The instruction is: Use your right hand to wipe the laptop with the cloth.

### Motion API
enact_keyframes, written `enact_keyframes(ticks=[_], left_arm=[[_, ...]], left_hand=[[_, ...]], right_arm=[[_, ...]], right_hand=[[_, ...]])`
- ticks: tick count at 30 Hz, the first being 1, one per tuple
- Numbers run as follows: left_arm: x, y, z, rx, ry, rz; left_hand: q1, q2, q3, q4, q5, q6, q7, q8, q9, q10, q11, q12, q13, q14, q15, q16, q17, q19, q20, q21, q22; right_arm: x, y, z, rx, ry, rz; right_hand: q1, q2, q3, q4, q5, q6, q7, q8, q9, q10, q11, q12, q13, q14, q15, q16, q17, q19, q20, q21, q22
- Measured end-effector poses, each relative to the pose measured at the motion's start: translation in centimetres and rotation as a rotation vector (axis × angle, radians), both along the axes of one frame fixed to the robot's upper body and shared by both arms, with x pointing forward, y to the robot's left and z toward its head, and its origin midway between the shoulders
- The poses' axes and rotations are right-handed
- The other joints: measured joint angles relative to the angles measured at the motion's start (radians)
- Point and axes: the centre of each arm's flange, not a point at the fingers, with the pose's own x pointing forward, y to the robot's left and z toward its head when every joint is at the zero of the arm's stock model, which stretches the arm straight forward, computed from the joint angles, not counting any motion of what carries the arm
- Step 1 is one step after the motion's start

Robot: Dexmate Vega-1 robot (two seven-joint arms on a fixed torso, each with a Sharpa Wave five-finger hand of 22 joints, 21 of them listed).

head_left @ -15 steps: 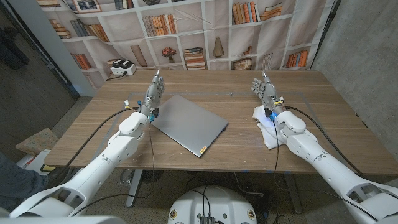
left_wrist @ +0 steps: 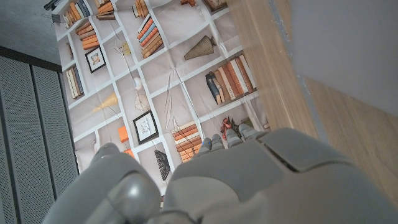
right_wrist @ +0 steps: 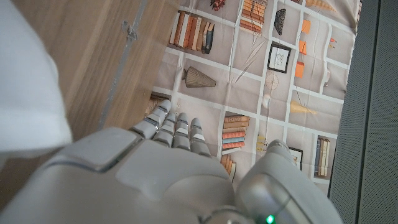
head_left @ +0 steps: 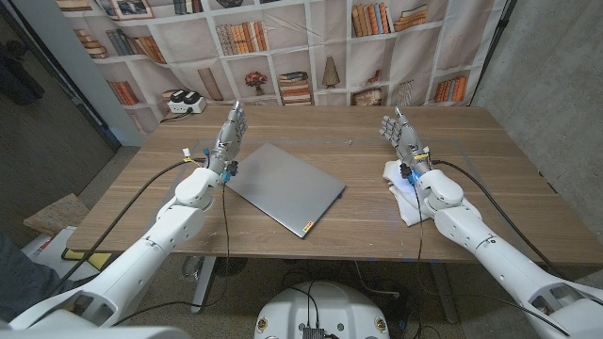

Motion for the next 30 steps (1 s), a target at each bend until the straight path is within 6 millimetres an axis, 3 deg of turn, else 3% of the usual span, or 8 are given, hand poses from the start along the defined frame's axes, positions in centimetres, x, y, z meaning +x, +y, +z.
enact_keyframes(ticks=[17,30], left_arm=[[-1.1,0.1,0.0,0.028,-0.001,-0.016],[-1.4,0.2,0.0,0.031,-0.015,-0.015]], left_hand=[[0.034,0.013,0.007,-0.013,0.004,0.019,-0.007,0.008,0.000,0.037,0.002,0.008,0.000,0.033,-0.008,0.003,0.000,0.004,0.003,0.000,0.000],[0.047,0.026,0.011,-0.017,0.004,0.028,-0.009,0.008,0.000,0.053,-0.004,0.008,0.000,0.045,-0.013,0.003,0.000,0.010,-0.002,0.000,0.000]], right_arm=[[-3.8,-1.8,1.0,-0.054,-0.073,-0.056],[-6.8,-3.3,0.4,-0.109,-0.114,-0.152]], right_hand=[[0.018,0.006,0.001,-0.013,0.000,0.022,-0.013,0.007,0.000,0.025,-0.010,0.000,0.002,0.020,-0.012,0.004,0.000,0.025,0.000,0.000,0.000],[0.033,0.007,0.009,-0.021,0.000,0.056,-0.010,0.015,0.000,0.047,-0.013,0.008,0.002,0.044,-0.018,0.004,0.000,0.046,0.002,0.000,0.000]])
